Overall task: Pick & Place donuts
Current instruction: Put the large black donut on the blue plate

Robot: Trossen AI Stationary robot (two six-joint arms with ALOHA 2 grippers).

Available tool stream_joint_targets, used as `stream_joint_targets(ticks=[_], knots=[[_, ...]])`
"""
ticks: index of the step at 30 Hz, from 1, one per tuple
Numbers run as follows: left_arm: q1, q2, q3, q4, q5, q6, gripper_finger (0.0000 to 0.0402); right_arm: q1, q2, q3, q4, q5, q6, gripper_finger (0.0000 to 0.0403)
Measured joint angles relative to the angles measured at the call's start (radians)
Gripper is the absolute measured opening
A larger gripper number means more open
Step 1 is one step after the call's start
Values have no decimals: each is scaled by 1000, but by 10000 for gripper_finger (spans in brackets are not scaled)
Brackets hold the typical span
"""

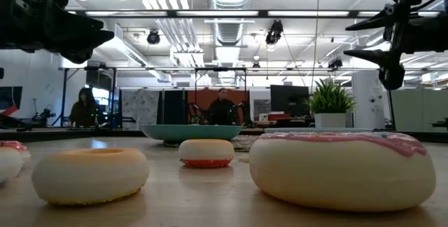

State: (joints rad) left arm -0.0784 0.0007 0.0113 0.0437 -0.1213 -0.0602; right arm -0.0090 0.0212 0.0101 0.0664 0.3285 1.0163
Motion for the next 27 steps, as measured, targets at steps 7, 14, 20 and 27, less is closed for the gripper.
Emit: stream_joint_targets(ticks=[7, 14, 20, 27], knots=[[0, 0, 0, 0, 0, 0, 145, -2, 4, 0, 62, 85, 144, 201], [0, 0, 0, 0, 0, 0, 145, 34, 120, 28, -96, -212, 254, 201], [0, 0, 0, 0, 0, 0, 145, 99, 365, 285, -575, -327, 187, 201], [0, 0, 0, 0, 0, 0, 145, 155, 707, 512, -896, -584, 2, 201]])
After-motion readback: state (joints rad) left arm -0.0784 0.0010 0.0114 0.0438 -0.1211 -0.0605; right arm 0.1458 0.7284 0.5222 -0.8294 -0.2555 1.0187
